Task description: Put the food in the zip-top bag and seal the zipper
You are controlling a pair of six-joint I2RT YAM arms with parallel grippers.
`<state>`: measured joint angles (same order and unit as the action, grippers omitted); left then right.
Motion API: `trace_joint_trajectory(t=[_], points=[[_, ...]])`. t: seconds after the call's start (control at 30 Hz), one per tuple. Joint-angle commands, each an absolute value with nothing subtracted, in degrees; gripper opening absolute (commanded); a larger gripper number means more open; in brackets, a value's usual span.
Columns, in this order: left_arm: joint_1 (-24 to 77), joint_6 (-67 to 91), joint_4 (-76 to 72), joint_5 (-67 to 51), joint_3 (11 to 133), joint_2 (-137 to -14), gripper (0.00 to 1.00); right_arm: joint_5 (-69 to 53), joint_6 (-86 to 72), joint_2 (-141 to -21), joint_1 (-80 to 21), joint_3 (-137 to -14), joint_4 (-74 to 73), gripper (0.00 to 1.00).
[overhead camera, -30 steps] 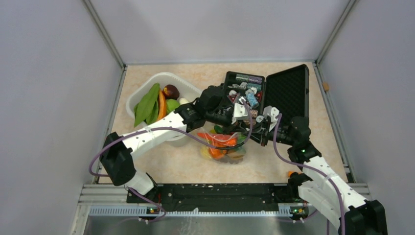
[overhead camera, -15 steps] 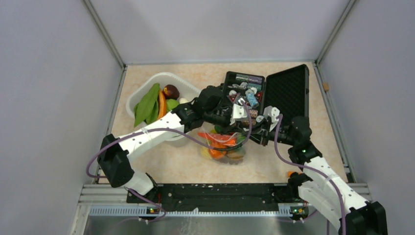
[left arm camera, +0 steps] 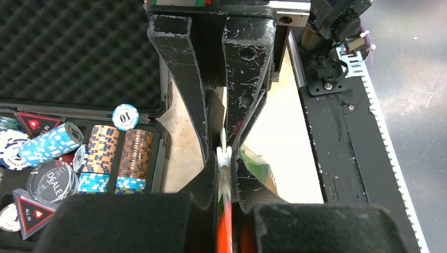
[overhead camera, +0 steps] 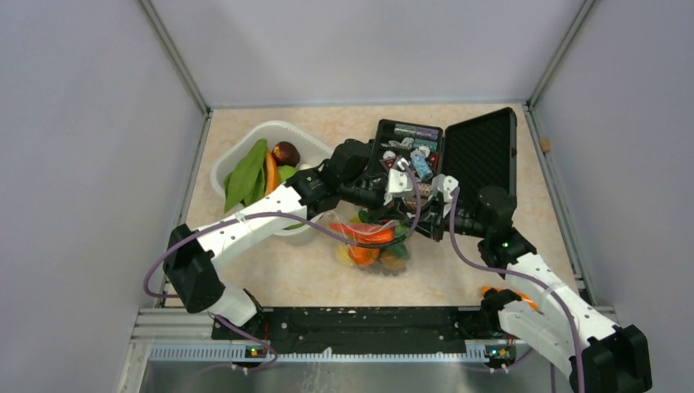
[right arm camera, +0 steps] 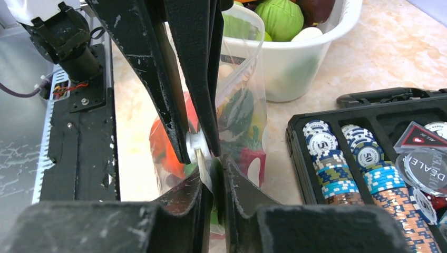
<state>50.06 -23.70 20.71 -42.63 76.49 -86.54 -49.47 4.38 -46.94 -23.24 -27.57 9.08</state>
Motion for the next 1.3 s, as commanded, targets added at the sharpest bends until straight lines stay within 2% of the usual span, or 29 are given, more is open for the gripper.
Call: trace_joint_trajectory(t=[0.0, 0.17, 0.2, 0.23, 0.27, 0.37, 0.53, 0.67, 0.93, 1.07, 1.27], points=[[50.0, -24.1, 20.9, -44.5, 78.6, -86.1, 0.00, -48.2, 6.2, -46.6, -23.8, -30.5, 9.9, 0.10], [50.0, -24.3, 21.6, -44.5, 78.9, -86.1, 0.00, -50.1, 3.7, -45.9, -23.8, -30.5, 12.5, 0.06], [50.0, -24.3, 21.6, -44.5, 78.9, -86.1, 0.00, -50.4, 3.2, -45.7, -23.8, -30.6, 12.6, 0.11], [50.0, -24.3, 21.5, -44.5, 78.9, -86.0, 0.00, -50.1, 2.8, -45.4, -23.8, -30.5, 12.8, 0.24], [50.0, -24.3, 21.4, -44.5, 78.9, -86.0, 0.00, -49.8, 2.7, -45.4, -23.8, -30.4, 13.0, 0.30], [50.0, -24.5, 21.4, -44.5, 79.1, -86.1, 0.00, -49.6, 3.2, -45.4, -23.9, -30.3, 12.3, 0.31], [50.0, -24.5, 21.5, -44.8, 79.3, -86.2, 0.00, -50.7, 3.4, -45.8, -23.9, -30.1, 13.0, 0.11], [50.0, -24.4, 21.6, -44.8, 79.3, -86.3, 0.00, -52.6, 3.1, -46.4, -24.0, -29.8, 14.5, 0.00], [50.0, -26.8, 26.0, -38.1, 79.0, -84.5, 0.00, -43.6, 2.5, -44.3, -24.1, -29.3, 13.7, 0.00], [49.9, -27.8, 27.2, -33.1, 76.6, -81.9, 0.00, -43.0, 1.2, -43.2, -24.1, -28.2, 14.3, 0.00], [49.5, -27.6, 25.9, -32.7, 73.8, -79.1, 0.00, -44.2, -1.2, -42.3, -24.1, -26.8, 17.0, 0.00]])
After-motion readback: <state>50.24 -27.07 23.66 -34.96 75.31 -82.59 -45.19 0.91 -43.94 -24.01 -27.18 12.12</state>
